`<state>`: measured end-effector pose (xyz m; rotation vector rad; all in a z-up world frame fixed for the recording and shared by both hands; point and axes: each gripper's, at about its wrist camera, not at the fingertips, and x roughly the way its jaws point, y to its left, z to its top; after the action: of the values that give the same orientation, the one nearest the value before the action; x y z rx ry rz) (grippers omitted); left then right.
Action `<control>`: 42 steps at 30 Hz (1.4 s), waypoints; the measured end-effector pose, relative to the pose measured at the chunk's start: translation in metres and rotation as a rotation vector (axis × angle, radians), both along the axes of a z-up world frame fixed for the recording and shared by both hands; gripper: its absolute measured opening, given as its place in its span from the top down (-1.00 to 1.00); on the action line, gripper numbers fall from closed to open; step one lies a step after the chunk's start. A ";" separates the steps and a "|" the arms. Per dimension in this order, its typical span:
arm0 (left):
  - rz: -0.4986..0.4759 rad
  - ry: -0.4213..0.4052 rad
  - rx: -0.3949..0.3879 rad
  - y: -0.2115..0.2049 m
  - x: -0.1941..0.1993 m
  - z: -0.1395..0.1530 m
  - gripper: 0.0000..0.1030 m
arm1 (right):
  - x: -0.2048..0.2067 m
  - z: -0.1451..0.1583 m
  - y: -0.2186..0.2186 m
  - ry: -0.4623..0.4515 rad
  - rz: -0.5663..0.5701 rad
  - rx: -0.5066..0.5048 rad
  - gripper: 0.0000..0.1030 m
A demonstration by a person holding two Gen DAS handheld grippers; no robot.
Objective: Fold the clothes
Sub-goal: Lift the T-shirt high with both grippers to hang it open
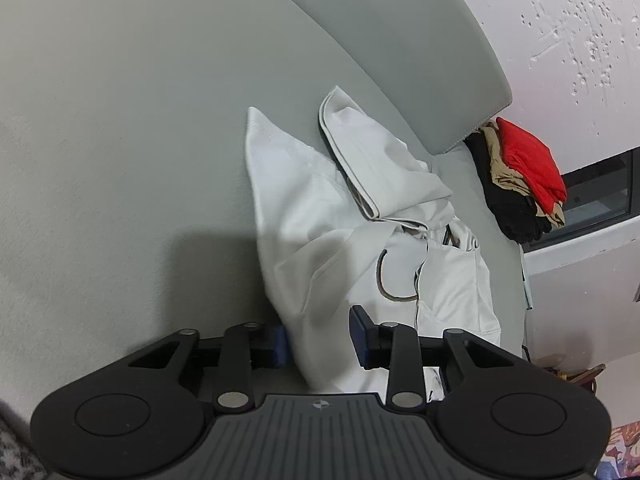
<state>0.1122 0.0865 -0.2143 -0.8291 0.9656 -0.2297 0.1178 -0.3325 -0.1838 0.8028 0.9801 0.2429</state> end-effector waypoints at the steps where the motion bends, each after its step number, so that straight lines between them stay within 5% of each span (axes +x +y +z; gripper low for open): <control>1: -0.002 0.002 0.012 -0.001 0.000 0.000 0.67 | 0.001 -0.002 0.001 0.004 0.003 -0.007 0.71; 2: -0.005 0.007 0.026 -0.002 0.001 0.000 0.89 | 0.002 -0.004 0.002 0.008 0.007 -0.014 0.93; 9: -0.037 0.018 0.104 -0.012 0.000 0.023 1.00 | -0.001 0.015 0.016 0.021 0.017 0.005 0.93; 15: -0.102 -0.099 0.042 -0.008 0.011 0.111 1.00 | 0.003 0.074 0.043 -0.021 0.062 0.214 0.94; 19: -0.003 -0.333 -0.029 0.020 0.017 0.226 1.00 | 0.015 0.186 0.055 -0.291 0.044 0.286 0.94; 22: 0.117 -0.581 -0.067 0.056 -0.025 0.305 1.00 | -0.008 0.273 0.041 -0.577 -0.016 0.301 0.94; 23: 0.143 -0.632 -0.067 0.065 -0.042 0.321 1.00 | -0.019 0.282 0.040 -0.598 -0.019 0.291 0.94; 34: 0.285 -0.948 -0.019 0.072 -0.169 0.401 1.00 | -0.116 0.369 0.038 -0.851 -0.003 0.273 0.96; 39: 0.290 -0.871 0.075 0.069 -0.126 0.399 1.00 | -0.149 0.412 0.046 -0.970 0.034 0.176 0.96; 42: 0.291 -0.812 0.131 0.068 -0.096 0.396 0.99 | -0.123 0.408 0.058 -0.926 0.027 0.129 0.95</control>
<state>0.0164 0.1549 0.1815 -0.6544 0.0942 -0.2201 -0.0055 -0.2741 0.2238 0.6787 0.1018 0.6366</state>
